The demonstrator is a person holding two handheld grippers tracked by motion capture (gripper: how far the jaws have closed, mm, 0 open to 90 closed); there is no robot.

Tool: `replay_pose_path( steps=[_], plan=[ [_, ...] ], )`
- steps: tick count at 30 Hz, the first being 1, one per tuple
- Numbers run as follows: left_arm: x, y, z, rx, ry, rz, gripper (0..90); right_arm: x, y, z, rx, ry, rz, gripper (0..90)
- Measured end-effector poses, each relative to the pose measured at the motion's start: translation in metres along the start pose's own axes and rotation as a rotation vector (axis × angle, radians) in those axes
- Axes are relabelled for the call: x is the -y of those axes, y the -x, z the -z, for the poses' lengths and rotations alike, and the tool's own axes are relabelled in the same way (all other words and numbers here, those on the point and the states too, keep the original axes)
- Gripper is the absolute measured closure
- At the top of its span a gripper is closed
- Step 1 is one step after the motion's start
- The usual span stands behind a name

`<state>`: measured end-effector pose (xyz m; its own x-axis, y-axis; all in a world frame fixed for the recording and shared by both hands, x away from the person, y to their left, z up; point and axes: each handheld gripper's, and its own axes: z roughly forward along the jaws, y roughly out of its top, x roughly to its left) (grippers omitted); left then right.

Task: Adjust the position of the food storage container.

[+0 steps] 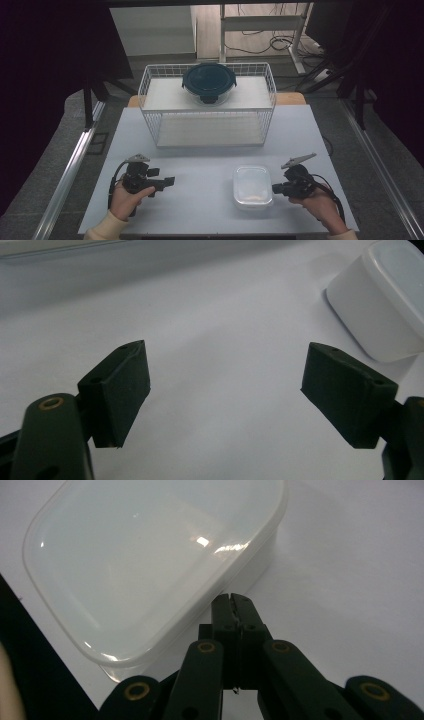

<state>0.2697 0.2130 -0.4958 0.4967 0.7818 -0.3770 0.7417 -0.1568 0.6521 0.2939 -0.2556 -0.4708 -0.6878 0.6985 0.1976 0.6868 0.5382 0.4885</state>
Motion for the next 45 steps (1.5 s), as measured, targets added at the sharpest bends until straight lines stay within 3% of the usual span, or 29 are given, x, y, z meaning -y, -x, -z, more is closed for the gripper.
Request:
replay_pose_path(
  steps=[12, 27, 32, 39, 45],
  plan=[
    [0.0, 0.0, -0.001, 0.003, -0.003, 0.0, 18.7, -0.025, -0.031, -0.028, -0.071, -0.006, 0.078, 89.5],
    [0.001, 0.0, -0.001, -0.001, -0.006, -0.003, 18.8, -0.055, -0.045, -0.058, -0.075, 0.041, 0.094, 89.5],
    [0.001, 0.001, -0.002, -0.002, -0.006, 0.0, 19.2, -0.061, -0.056, -0.065, -0.086, 0.039, 0.138, 89.5],
    [0.001, 0.003, 0.0, -0.002, -0.002, 0.0, 19.2, -0.06, -0.058, -0.061, -0.069, 0.065, 0.143, 89.5],
    [0.002, 0.002, 0.002, -0.002, 0.005, 0.003, 19.2, -0.054, -0.053, -0.037, -0.039, 0.16, 0.118, 89.5]
  ],
)
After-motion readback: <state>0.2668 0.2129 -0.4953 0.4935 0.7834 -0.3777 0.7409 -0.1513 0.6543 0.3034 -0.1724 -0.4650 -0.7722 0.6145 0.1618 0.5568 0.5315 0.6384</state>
